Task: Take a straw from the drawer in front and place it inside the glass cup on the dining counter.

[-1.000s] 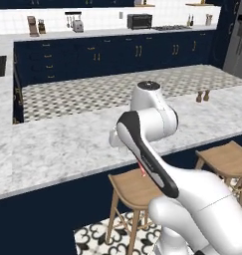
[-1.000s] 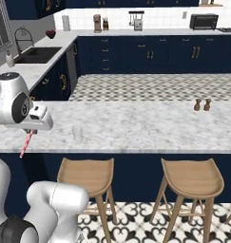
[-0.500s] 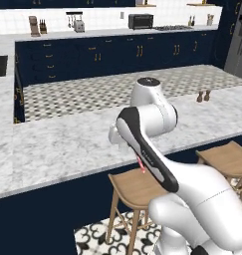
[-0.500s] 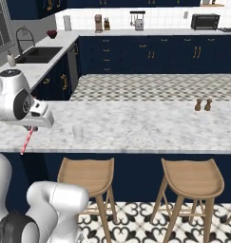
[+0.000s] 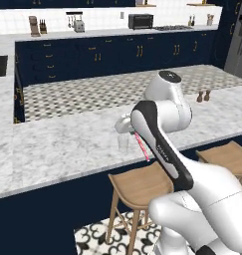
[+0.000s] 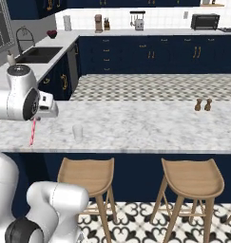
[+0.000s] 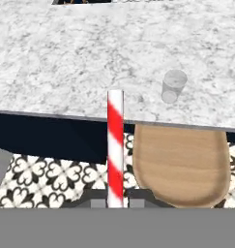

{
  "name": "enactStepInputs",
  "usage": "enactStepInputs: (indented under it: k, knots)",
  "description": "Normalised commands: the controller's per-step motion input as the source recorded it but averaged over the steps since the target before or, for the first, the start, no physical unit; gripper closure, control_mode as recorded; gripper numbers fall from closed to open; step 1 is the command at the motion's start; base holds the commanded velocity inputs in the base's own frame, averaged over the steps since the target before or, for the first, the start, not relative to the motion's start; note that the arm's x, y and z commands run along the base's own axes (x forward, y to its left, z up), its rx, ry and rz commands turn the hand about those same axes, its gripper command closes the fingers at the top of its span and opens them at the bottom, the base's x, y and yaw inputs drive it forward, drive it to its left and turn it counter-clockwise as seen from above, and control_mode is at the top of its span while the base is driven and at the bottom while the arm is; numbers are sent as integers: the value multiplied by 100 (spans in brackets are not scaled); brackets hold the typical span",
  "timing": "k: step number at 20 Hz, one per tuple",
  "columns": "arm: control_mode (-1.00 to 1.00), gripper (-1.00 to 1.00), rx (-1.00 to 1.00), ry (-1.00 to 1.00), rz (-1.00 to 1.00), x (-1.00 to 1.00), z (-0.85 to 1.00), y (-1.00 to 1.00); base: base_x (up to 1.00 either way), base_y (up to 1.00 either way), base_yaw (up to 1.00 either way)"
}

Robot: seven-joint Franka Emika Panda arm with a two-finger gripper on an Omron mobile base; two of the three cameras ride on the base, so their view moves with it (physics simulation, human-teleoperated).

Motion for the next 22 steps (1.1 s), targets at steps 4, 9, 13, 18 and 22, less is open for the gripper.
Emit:
enactStepInputs:
  k: [4, 9, 13, 18, 22]
  knots:
    - [-100, 100, 14, -25, 22, 26, 17, -28, 0, 0, 0]
    - [-100, 100, 14, -23, 22, 37, 2, -32, 0, 0, 0]
    - [-100, 100, 13, -14, 18, 53, 0, -45, 0, 0, 0]
    - [-100, 100, 14, -7, 19, 34, 0, -41, 0, 0, 0]
    - [-100, 100, 14, 0, 18, 39, 0, -5, 0, 0, 0]
